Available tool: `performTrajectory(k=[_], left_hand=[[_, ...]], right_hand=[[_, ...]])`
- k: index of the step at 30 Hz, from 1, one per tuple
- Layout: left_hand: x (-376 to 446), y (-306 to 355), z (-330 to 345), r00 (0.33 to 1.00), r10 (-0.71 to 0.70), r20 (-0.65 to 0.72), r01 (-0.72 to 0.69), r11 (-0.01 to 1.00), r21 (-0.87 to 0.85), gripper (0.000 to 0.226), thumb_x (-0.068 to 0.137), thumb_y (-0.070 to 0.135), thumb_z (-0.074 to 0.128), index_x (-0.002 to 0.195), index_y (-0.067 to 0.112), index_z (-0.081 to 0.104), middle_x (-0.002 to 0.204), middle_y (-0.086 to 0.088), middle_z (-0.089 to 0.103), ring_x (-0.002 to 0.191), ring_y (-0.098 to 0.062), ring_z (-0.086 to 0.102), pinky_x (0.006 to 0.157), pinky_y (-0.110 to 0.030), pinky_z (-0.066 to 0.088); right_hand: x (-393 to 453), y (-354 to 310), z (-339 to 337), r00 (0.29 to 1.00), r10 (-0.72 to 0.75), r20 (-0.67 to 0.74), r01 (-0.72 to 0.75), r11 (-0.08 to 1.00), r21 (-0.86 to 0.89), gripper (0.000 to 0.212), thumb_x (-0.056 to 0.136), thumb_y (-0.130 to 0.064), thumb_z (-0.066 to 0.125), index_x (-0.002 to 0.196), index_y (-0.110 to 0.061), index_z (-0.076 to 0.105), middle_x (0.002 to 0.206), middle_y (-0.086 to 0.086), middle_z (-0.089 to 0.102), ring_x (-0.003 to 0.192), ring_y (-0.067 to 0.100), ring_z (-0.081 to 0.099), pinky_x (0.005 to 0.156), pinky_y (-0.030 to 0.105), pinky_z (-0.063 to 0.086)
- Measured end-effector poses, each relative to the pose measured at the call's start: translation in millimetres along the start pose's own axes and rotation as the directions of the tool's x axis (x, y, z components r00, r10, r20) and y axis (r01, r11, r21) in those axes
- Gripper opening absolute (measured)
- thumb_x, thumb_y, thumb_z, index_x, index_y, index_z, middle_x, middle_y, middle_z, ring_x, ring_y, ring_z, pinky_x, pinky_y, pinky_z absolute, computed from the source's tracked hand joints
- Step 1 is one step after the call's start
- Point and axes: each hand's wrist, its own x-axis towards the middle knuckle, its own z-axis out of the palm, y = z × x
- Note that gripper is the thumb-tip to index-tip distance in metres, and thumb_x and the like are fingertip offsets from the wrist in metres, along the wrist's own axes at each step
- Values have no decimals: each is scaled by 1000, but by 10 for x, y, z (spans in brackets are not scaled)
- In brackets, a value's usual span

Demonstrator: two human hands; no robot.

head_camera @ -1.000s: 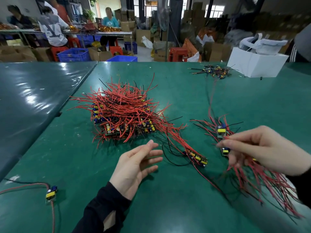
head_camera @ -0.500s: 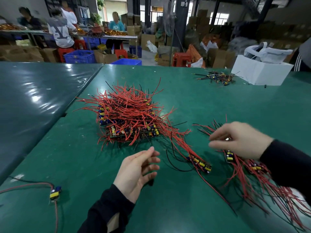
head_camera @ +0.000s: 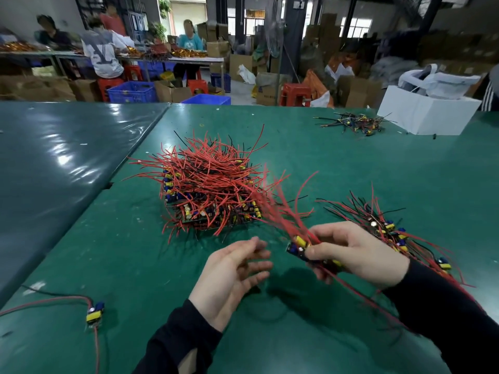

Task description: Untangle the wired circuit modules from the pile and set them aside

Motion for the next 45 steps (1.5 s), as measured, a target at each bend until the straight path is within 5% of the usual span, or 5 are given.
performTrajectory(k=[20,26,30,37,45], left_hand=[[53,-208,35,902,400,162,-429,871,238,13,76,15,62,81,3,64,71,-2,68,63,-8,61,58,-18,51],[91,-288,-41,833,470,292,-549,639,538,13,88,29,53,97,24,62,77,9,69,64,-1,58,64,-19,45],[124,-349,-31,888,378,262,-460,730,506,12,84,37,51,88,36,62,67,13,63,47,-3,51,47,-16,42],[131,-289,-158,853,357,381,-517,681,519,35,88,60,49,92,28,64,71,1,66,59,-10,59,55,-24,48],[36,-181,-91,860,286,422,-472,761,446,27,94,40,47,84,22,65,69,1,67,59,-10,59,59,-23,49]], right_hand=[[155,447,236,960,-213,-182,191,972,-135,17,72,-25,76,81,-12,70,79,9,71,72,9,59,73,37,49],[92,432,208,953,-268,-141,243,955,-173,20,74,-27,72,87,-12,70,85,11,72,75,10,60,76,42,50],[62,420,197,951,-298,-85,278,941,-192,18,81,-22,67,93,-9,70,88,11,72,78,12,61,77,43,50],[45,396,216,941,-336,-26,327,929,-172,11,85,-20,63,91,-11,67,80,7,66,76,9,56,72,34,48],[9,335,212,939,-340,42,342,939,-46,6,86,-10,61,89,-8,66,80,-3,64,75,5,56,72,19,45]])
